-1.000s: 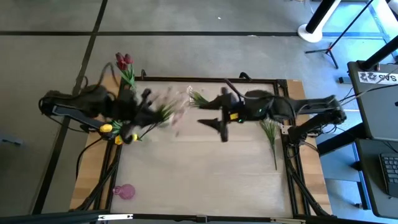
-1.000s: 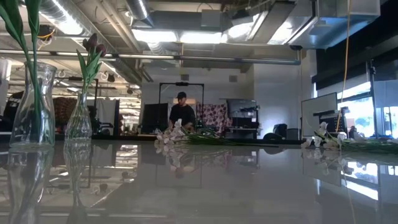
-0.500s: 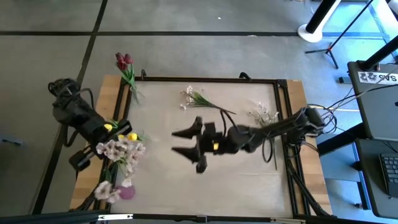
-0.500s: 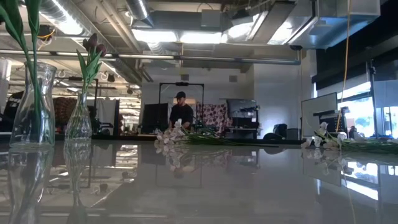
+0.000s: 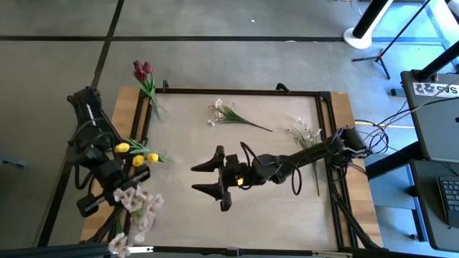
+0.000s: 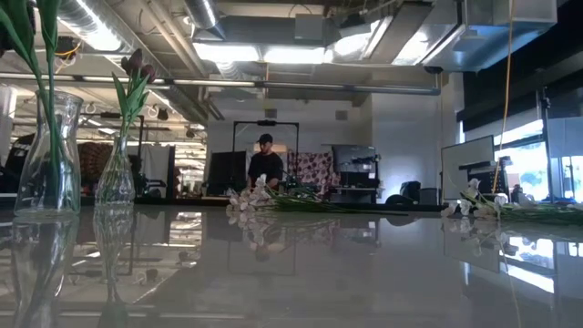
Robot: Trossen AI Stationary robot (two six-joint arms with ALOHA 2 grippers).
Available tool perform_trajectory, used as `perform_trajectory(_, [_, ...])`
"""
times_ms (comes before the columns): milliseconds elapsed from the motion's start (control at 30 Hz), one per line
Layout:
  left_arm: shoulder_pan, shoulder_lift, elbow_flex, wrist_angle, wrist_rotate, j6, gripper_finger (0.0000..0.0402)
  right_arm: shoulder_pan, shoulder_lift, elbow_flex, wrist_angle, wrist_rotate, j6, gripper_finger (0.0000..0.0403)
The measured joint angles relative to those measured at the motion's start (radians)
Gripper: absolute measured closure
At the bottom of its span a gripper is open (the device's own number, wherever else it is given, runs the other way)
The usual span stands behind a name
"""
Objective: Sort flowers into vase by color
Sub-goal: Put the bottom left white flowers into the purple vase
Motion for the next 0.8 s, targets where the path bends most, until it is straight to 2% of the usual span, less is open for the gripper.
perform_trajectory(167, [-0.07, -0.001, -0.03, 0.085, -0.055, 0.089, 0.0396, -0.008, 0.0, 0.0, 0.011, 0.0, -0.029, 0.0155])
perform_trajectory(300, [-0.103, 0.0, -0.083, 0.174, -0.125, 0.176, 0.0396, -0.016, 0.0, 0.0, 0.103, -0.004, 0.006, 0.0155])
perform_trajectory(433, [-0.093, 0.001, -0.144, 0.291, -0.326, 0.229, 0.0396, -0.015, 0.0, 0.0, 0.13, -0.028, 0.023, 0.0155])
perform_trajectory(567, [-0.028, 0.024, -0.156, 0.307, -0.523, 0.252, 0.0396, -0.013, 0.0, 0.0, 0.096, -0.03, 0.0, 0.0155])
perform_trajectory(800, [0.141, 0.094, -0.156, 0.306, -0.675, 0.224, 0.0396, -0.023, 0.0, 0.0, 0.047, -0.033, -0.085, 0.0155])
